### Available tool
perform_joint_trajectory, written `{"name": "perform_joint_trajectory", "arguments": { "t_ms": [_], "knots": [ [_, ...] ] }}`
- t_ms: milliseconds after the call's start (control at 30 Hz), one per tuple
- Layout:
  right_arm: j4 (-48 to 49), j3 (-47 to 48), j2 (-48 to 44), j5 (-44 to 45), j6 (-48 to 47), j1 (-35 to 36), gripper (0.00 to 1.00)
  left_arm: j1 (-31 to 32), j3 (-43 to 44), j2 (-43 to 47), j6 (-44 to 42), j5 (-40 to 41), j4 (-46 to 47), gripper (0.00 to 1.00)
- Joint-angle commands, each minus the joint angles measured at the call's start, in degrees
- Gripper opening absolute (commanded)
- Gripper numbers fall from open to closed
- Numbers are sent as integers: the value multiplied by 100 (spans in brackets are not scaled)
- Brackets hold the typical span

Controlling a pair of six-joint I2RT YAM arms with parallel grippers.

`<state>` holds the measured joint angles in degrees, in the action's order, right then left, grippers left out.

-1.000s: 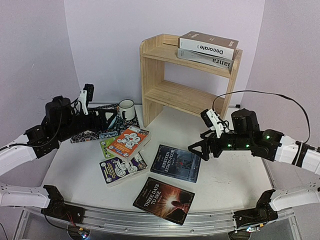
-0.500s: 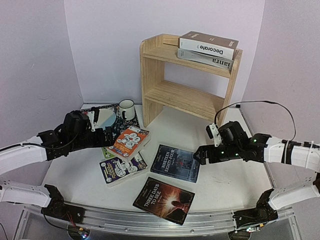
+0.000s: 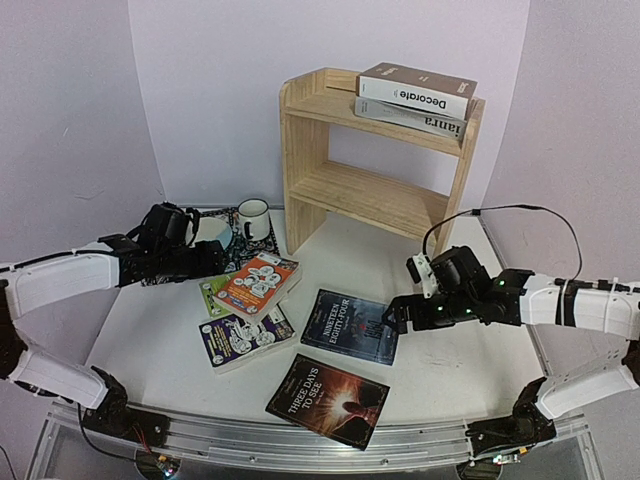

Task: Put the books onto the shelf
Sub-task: Adjust the book in the book pile.

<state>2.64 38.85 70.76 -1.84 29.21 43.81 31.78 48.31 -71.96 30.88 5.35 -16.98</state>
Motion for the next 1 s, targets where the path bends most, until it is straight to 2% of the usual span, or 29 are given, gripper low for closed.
{"name": "perform_joint_trajectory", "arguments": {
  "t_ms": [0, 100, 167, 300, 500, 667, 967],
  "knots": [
    [229, -54, -57, -275, 48, 22, 98, -233, 509, -585, -334, -500, 178, 81],
    [309, -65, -45, -312, 142, 22, 98, -397, 657, -919, -565, -1206, 315, 79],
    [405, -104, -45, -396, 185, 22, 98, -471, 763, -1131, -752, -1516, 430, 82],
    [590, -183, -41, -532, 230, 22, 98, -602, 1057, -1746, -907, -1737, 424, 87],
    [597, -187, -40, -578, 196, 22, 98, -635, 1255, -2440, -953, -1673, 355, 83],
    [635, -249, 72, -561, 191, 22, 98, -638, 1373, -2630, -1156, -1580, -2, 81],
    [1032, -180, 529, -887, 328, 28, 98, -612, 1145, -2591, -1091, -3075, -138, 75]
  ]
}}
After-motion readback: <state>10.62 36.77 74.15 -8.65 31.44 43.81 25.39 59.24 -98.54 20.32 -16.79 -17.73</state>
